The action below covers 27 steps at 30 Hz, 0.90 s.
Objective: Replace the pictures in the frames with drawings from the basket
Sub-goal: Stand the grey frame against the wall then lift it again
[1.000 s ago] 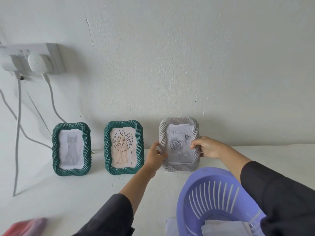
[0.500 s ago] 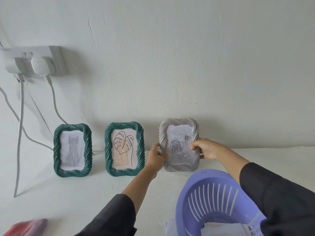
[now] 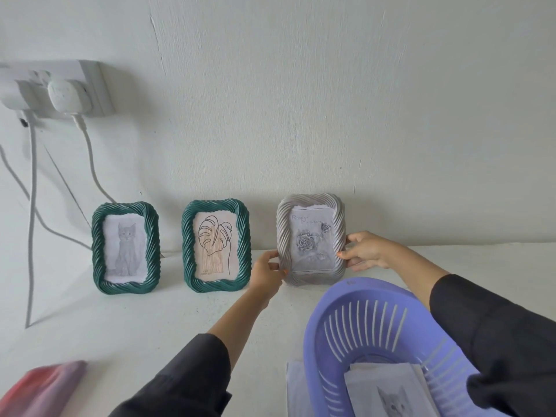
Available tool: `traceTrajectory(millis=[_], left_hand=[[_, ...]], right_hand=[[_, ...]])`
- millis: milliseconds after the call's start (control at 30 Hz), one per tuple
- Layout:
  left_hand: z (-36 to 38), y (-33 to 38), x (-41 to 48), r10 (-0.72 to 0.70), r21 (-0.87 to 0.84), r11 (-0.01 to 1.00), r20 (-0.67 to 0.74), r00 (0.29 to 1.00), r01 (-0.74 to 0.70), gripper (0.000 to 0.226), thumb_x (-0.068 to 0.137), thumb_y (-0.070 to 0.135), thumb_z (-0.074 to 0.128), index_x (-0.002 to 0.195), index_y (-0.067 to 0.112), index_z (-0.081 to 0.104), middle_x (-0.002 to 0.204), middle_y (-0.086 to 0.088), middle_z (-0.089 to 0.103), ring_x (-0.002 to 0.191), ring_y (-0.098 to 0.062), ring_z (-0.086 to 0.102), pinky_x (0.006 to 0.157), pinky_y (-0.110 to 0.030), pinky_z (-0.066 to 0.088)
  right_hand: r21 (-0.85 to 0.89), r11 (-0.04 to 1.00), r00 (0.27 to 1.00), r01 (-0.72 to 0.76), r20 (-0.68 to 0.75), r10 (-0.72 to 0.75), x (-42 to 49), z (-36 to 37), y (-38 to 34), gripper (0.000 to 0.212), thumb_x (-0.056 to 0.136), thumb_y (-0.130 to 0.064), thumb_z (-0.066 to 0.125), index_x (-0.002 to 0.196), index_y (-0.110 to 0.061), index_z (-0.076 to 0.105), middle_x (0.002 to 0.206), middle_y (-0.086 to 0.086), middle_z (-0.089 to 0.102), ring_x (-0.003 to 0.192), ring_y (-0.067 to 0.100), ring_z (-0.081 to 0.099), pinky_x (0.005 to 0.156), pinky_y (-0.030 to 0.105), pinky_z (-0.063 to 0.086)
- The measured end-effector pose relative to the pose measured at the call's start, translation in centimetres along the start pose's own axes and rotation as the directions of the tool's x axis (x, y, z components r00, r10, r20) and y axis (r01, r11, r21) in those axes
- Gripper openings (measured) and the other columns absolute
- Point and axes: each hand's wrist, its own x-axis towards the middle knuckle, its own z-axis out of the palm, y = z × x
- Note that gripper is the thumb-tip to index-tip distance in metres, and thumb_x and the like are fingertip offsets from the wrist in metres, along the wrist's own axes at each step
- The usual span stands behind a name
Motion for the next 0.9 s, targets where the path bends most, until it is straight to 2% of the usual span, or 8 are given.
traceTrajectory(millis=[100, 267, 500, 567, 667, 900], left_hand=[[-0.06, 0.05, -0.15, 0.01, 0.038, 0.999, 0.001, 1.0, -0.01, 0.043, 0.087, -0.006, 0.053, 0.128, 0.01, 0.048, 0.094, -0.008, 0.062, 0.073, -0.015, 0.057, 0.062, -0.025, 0.046], [-0.03, 0.18, -0.25, 0.017, 0.082, 0.996, -0.003, 1.0, -0.017, 0.044, 0.088, -0.004, 0.054, 0.129, 0.011, 0.047, 0.097, -0.008, 0.062, 0.073, -0.014, 0.056, 0.061, -0.025, 0.046], [0.04, 0.28, -0.24, 0.007, 0.099, 0.995, -0.004, 1.0, -0.007, 0.042, 0.088, -0.003, 0.054, 0.127, 0.01, 0.048, 0.08, 0.002, 0.059, 0.069, -0.011, 0.054, 0.062, -0.025, 0.045], [0.05, 0.3, -0.28, 0.003, 0.103, 0.995, -0.004, 1.0, -0.003, 0.042, 0.088, -0.003, 0.054, 0.128, 0.01, 0.048, 0.081, 0.002, 0.059, 0.069, -0.011, 0.054, 0.062, -0.025, 0.045], [0.05, 0.36, -0.33, 0.003, 0.105, 0.994, -0.004, 1.0, -0.002, 0.043, 0.088, -0.003, 0.055, 0.129, 0.01, 0.047, 0.082, 0.002, 0.058, 0.07, -0.011, 0.054, 0.062, -0.025, 0.046], [0.05, 0.49, -0.37, 0.011, 0.131, 0.991, 0.002, 1.0, -0.012, 0.044, 0.088, -0.003, 0.055, 0.129, 0.009, 0.047, 0.091, -0.004, 0.061, 0.075, -0.015, 0.056, 0.065, -0.025, 0.046]], right_hand=[[-0.018, 1.0, 1.0, -0.006, -0.014, 0.006, -0.19, 0.04, -0.07, 0.037, 0.087, -0.01, 0.061, 0.123, -0.01, 0.05, 0.112, 0.012, 0.065, 0.097, 0.023, 0.06, 0.093, 0.038, 0.047], [-0.048, 0.999, 0.999, -0.011, -0.031, 0.009, -0.39, 0.26, -0.13, 0.038, 0.089, -0.012, 0.06, 0.125, -0.009, 0.05, 0.111, 0.008, 0.063, 0.096, 0.02, 0.059, 0.092, 0.036, 0.046], [-0.096, 0.995, 0.999, -0.02, -0.041, 0.016, -0.69, 0.4, 0.04, 0.036, 0.091, -0.016, 0.058, 0.125, -0.007, 0.051, 0.118, 0.01, 0.064, 0.097, 0.018, 0.058, 0.089, 0.035, 0.048], [-0.117, 0.993, 0.999, -0.027, -0.039, 0.023, -0.8, 0.44, 0.13, 0.036, 0.091, -0.017, 0.057, 0.126, -0.007, 0.051, 0.124, 0.011, 0.061, 0.097, 0.019, 0.058, 0.096, 0.038, 0.045], [-0.132, 0.991, 0.999, -0.03, -0.033, 0.026, -0.96, 0.5, 0.16, 0.036, 0.092, -0.017, 0.056, 0.127, -0.008, 0.049, 0.126, 0.012, 0.06, 0.103, 0.023, 0.06, 0.098, 0.038, 0.044], [-0.168, 0.985, 0.999, -0.036, -0.044, 0.029, -0.95, 0.63, 0.12, 0.034, 0.094, -0.018, 0.053, 0.127, -0.01, 0.049, 0.126, 0.01, 0.06, 0.113, 0.025, 0.06, 0.092, 0.033, 0.046]])
